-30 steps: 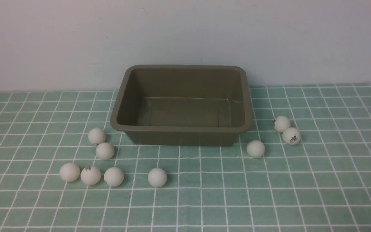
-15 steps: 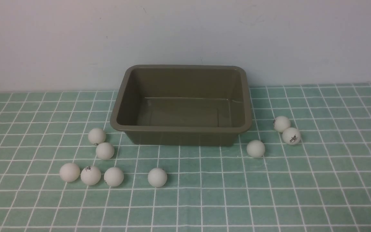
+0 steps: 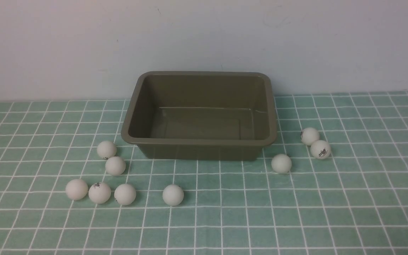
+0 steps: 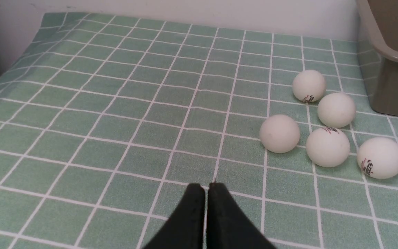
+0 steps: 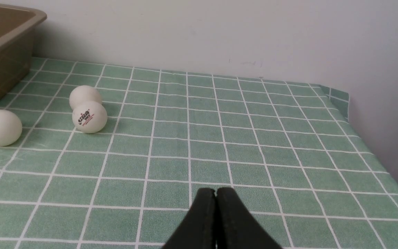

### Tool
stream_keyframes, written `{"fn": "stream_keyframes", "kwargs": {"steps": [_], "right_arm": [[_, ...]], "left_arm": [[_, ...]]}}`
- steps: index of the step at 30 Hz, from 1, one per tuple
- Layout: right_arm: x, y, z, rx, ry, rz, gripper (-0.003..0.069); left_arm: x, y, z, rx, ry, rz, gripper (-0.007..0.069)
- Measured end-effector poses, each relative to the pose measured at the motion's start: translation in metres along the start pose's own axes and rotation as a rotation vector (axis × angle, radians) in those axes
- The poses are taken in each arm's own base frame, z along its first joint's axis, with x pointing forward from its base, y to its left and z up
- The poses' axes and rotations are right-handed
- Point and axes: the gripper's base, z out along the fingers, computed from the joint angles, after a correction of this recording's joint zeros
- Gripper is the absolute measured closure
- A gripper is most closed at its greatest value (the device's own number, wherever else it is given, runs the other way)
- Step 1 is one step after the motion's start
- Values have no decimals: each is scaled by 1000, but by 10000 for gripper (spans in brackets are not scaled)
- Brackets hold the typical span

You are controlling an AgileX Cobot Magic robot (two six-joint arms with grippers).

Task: Put the table tennis balls in the box on the green coffee tablecloth.
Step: 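Reach for and grasp a ping pong ball on the table beside the basket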

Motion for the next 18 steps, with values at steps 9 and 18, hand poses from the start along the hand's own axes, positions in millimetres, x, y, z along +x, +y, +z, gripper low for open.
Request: {"fn": "stream_keyframes", "kwargs": {"steps": [9,18], "right_arm": [[0,0,0,0,0,0,676],[0,0,0,0,0,0,676]], "left_arm": [[-4,-5,0,55,-44,-184,629],[-15,-10,-2,150,-138,-442,629]]}}
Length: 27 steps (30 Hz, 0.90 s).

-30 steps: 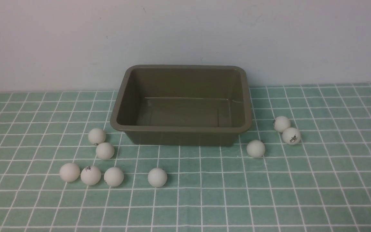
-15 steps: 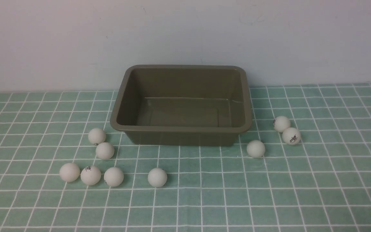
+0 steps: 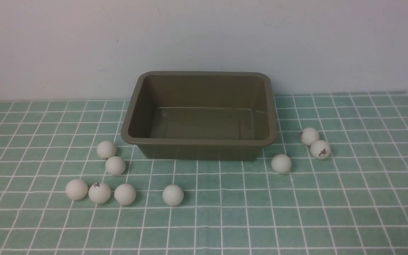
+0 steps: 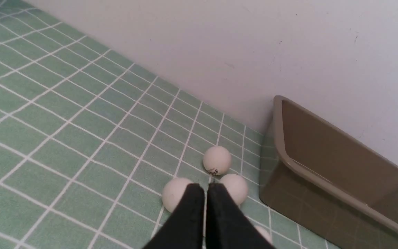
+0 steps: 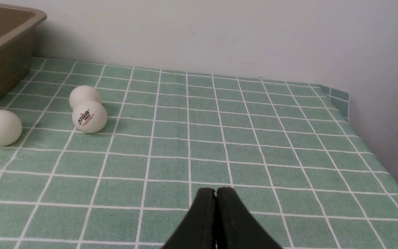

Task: Put the table tennis balls in the box on the green coffee tablecloth.
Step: 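Reach for and grasp a ping pong ball on the table beside the basket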

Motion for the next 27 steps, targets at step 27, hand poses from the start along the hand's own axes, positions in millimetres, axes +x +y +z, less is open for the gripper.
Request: {"fn": "stream_keyframes", "kwargs": {"steps": [27], "right_arm": [[0,0,0,0,0,0,676]], "left_arm": [[-30,-19,-7,202,-347,52,629]]}}
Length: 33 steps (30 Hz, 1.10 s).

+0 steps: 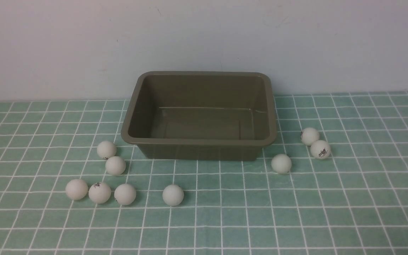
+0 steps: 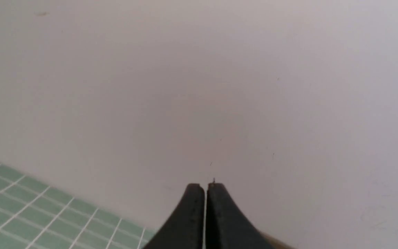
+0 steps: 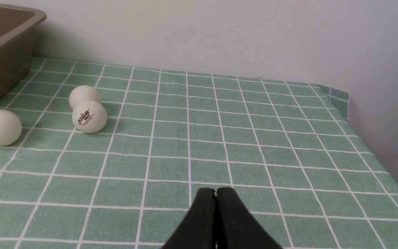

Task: Put the table tennis balls in the box on the green coffee tablecloth.
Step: 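Reach for and grasp a ping pong ball on the table beside the basket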

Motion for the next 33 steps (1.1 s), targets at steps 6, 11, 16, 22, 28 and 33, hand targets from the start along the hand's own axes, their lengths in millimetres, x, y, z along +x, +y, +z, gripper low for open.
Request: {"fn": "stream_keyframes", "kwargs": {"steps": [6,11,16,22,28,33], "right_arm": [[0,0,0,0,0,0,676],[0,0,0,0,0,0,676],[0,0,0,0,0,0,676],[0,0,0,0,0,0,676],[0,0,0,0,0,0,676],[0,0,0,0,0,0,676]], "left_arm": [[-13,-7,-1,80,-145,-4,629],[-25,-15,-5,164,-282,11,629],[-35,-28,-6,242,-317,144,629],[-69,-53,-6,230,-264,360,629],[-86,-47,-6,7,-96,364,629],[-91,-42,0,-127,32,389,629]]}}
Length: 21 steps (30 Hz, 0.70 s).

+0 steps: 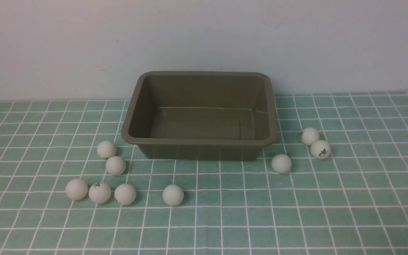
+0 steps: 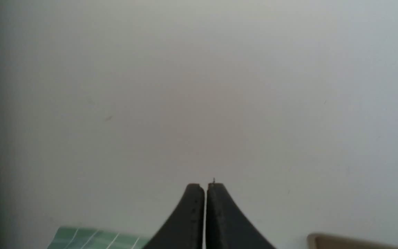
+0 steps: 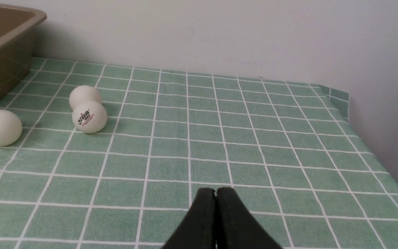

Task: Put the table tennis balls in the box on the green coffee tablecloth.
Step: 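Reach for and grasp a ping pong ball on the table beside the basket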

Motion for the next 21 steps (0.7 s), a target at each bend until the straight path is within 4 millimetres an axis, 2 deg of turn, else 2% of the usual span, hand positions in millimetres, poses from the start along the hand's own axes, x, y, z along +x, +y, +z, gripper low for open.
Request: {"fn": "stream_keyframes", "kwargs": {"steps": [3,4,5,6,7,8,12,17,21], "right_arm": [[0,0,0,0,0,0,676],[0,0,0,0,0,0,676],[0,0,0,0,0,0,676],[0,0,0,0,0,0,676],[0,0,0,0,0,0,676],[0,0,0,0,0,0,676],[0,0,0,0,1,0,676],[0,0,0,0,1,0,676],[0,0,0,0,1,0,676]], "left_arm": [[5,3,11,-55,141,36,629],[13,4,18,-82,246,54,629],[14,4,18,-79,248,55,629],[24,5,24,-96,383,74,629],[26,5,25,-96,399,76,629],[37,2,31,-75,533,100,629],[53,-10,43,76,735,159,629],[42,-30,67,261,820,183,629],[27,-40,101,304,907,163,625]]}}
